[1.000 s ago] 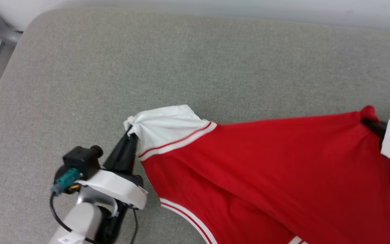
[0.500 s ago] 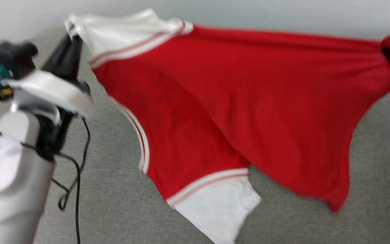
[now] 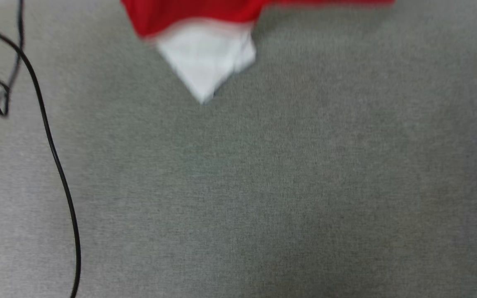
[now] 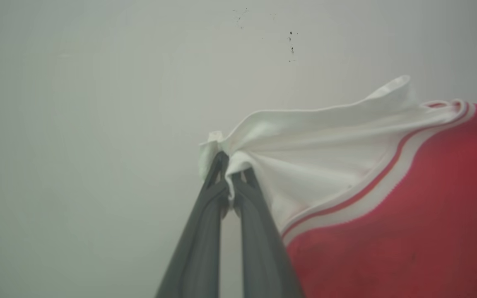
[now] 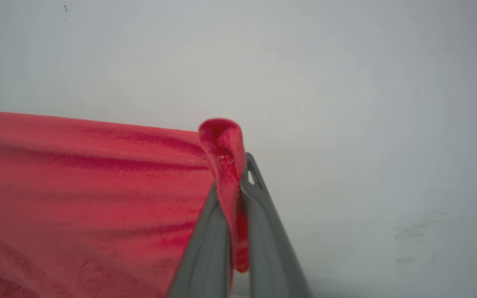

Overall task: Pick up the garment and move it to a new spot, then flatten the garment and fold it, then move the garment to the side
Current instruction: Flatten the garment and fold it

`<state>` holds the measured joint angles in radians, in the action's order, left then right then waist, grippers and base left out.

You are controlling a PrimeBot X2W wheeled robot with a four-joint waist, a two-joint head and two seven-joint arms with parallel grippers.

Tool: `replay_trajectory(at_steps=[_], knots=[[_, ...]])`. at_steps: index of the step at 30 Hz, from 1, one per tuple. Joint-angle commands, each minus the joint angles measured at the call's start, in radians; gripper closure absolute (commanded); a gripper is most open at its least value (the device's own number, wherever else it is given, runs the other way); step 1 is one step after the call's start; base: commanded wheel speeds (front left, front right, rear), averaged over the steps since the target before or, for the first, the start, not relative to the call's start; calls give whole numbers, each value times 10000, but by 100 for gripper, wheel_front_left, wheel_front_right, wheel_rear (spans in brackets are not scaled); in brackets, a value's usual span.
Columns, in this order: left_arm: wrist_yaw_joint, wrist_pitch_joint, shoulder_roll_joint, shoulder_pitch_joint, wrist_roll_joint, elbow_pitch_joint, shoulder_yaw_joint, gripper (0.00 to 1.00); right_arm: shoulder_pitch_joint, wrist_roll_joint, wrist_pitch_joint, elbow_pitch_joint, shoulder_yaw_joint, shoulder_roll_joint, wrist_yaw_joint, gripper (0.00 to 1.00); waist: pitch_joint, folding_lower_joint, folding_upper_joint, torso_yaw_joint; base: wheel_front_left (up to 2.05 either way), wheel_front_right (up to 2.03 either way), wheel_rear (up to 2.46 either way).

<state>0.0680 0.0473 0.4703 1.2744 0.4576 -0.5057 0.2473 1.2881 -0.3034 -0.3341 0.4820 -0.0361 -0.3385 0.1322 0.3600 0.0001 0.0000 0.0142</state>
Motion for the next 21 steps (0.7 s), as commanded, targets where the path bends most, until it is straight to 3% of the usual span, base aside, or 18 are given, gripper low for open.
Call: replay_trajectory(at_steps=[1,12,21], knots=[[-34,13,238,409,-122,-164,-51,100,375,172,150,130,-88,-31,-28,100,552,-1,0,-90,0,0,0],[223,385,181,2645,-350,-1644,214,100,2651,582,1168,1421,373,440,-27,100,2498,-1,0,-68,0,0,0],[455,939,-232,1988,217,-2926,339,100,2412,88,1681,2604,1084,337,-25,100,2988,-1,0,-18,0,0,0]])
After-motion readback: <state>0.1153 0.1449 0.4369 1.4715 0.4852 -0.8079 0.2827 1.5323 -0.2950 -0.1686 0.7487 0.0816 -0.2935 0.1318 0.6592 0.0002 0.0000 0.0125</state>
